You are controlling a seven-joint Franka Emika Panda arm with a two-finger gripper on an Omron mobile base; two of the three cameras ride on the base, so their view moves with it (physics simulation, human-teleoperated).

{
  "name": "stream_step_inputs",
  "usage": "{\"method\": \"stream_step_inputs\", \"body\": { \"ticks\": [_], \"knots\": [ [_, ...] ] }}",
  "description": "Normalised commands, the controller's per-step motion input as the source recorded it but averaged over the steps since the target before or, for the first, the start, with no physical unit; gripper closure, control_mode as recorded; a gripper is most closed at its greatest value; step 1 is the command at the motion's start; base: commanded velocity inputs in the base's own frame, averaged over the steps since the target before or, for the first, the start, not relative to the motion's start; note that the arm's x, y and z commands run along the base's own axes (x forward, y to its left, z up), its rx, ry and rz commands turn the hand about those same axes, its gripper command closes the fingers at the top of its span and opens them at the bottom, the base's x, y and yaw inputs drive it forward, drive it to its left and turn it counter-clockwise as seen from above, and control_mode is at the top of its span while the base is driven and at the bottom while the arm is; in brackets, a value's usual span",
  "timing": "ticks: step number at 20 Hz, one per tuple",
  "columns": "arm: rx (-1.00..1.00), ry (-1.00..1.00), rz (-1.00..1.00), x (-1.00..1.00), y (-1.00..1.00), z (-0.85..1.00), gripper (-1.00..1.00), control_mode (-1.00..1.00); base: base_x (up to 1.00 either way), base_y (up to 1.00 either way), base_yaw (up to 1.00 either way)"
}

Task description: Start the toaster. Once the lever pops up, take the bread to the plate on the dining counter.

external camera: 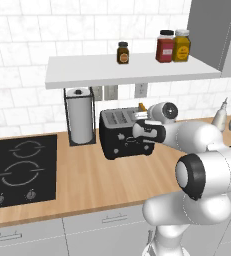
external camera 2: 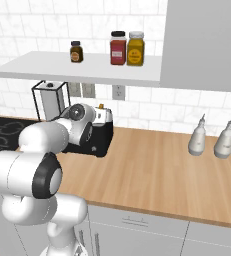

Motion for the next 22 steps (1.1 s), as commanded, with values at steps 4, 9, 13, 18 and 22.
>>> {"method": "stream_step_inputs", "body": {
  "ticks": [4,9,13,18,22],
  "knots": [
    [0.0,0.0,0.0,0.0,0.0,0.0,-1.0,-1.0,0.0,0.0,0.0],
    [0.0,0.0,0.0,0.0,0.0,0.0,-1.0,-1.0,0.0,0.0,0.0],
    [0.0,0.0,0.0,0.0,0.0,0.0,-1.0,-1.0,0.0,0.0,0.0],
    [0.0,0.0,0.0,0.01,0.0,0.0,-1.0,-1.0,0.0,0.0,0.0],
    [0.0,0.0,0.0,0.13,0.0,0.0,-1.0,-1.0,0.0,0.0,0.0]
  ]
}}
